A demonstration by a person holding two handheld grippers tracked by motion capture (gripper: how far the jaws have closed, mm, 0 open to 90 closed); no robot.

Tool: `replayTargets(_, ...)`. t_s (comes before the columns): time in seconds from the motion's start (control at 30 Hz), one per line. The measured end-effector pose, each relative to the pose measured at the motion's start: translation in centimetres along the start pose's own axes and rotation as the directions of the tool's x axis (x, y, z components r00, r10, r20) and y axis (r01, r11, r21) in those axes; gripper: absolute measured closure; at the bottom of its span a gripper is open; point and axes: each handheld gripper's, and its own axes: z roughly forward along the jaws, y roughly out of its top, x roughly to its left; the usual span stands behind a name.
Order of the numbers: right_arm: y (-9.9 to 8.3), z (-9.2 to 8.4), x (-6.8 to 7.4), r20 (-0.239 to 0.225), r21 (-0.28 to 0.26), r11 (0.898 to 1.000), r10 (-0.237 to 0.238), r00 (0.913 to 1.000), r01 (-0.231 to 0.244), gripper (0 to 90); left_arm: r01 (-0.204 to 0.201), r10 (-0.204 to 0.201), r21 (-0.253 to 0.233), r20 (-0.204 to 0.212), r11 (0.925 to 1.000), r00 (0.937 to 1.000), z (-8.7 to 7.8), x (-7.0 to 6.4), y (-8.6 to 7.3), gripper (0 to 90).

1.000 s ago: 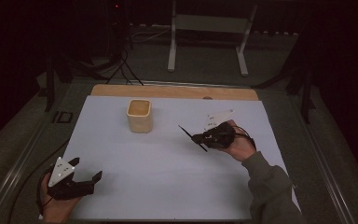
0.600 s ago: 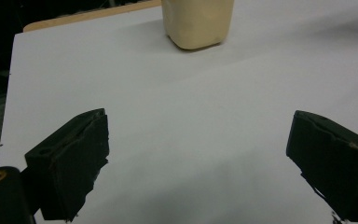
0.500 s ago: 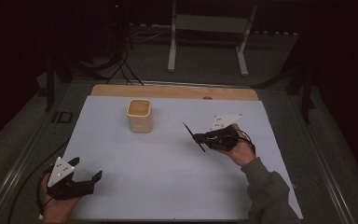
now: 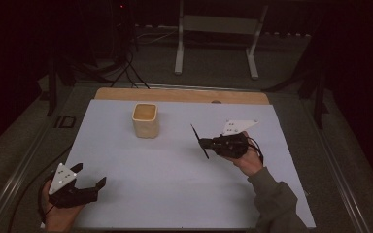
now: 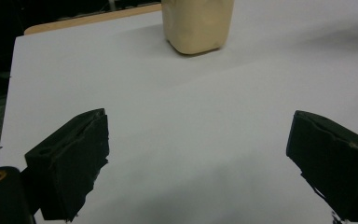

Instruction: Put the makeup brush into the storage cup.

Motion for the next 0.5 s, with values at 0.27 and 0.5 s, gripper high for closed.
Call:
replayTargets(0.27, 0.2, 0.1, 0.5, -0.004, -0.011, 1.0, -0.014, 0.9999, 0.014, 85.9, 0.006, -0.006, -0.014, 0.012, 0.9999, 0.9999, 0.0, -0.2, 0.3, 6.7)
replayTargets(0.5, 0.3, 0.4, 0.9, -0.004, -0.016, 1.0, -0.021, 0.9998, 0.021, 85.9, 0.001, 0.0, -0.045, 0.027, 0.999, 0.9996, 0.3, -0.9, 1.3, 6.7)
